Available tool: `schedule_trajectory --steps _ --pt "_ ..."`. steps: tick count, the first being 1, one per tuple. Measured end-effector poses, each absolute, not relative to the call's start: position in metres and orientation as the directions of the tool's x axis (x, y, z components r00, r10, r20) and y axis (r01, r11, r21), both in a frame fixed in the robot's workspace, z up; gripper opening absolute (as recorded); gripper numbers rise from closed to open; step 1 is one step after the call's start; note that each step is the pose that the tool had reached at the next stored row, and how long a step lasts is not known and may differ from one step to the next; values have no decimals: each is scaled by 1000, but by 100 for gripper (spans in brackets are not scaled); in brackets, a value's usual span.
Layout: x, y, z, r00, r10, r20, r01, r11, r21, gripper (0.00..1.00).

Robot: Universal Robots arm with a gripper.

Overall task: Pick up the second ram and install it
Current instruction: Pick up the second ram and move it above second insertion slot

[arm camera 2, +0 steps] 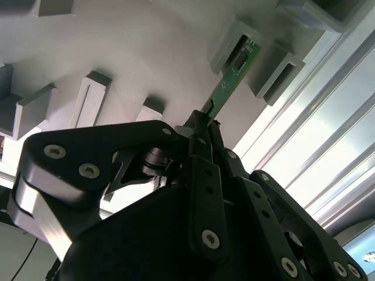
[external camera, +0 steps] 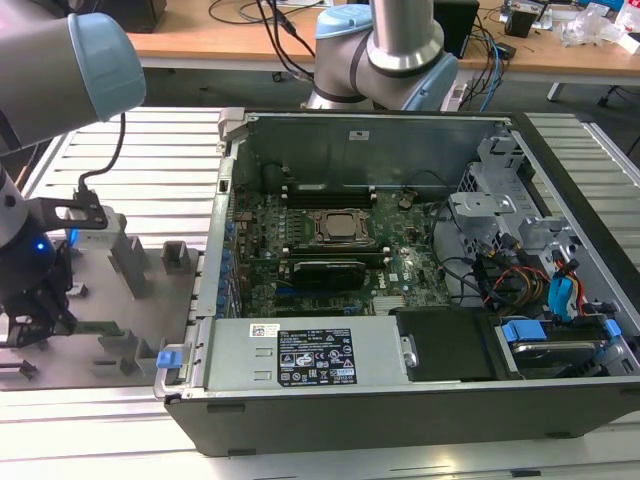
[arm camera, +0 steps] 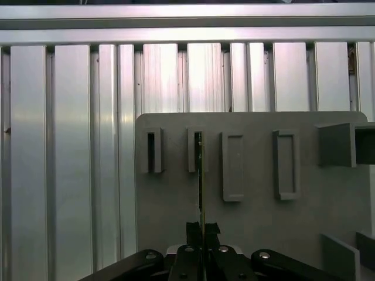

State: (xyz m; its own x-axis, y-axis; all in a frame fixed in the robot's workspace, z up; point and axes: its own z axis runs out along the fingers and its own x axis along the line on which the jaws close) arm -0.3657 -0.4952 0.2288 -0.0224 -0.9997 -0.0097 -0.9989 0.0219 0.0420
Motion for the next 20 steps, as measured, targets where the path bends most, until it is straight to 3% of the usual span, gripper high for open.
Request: schedule_trajectory --steps 20 --pt "-366 -495 254 -22 -1000 -10 -999 22 42 14"
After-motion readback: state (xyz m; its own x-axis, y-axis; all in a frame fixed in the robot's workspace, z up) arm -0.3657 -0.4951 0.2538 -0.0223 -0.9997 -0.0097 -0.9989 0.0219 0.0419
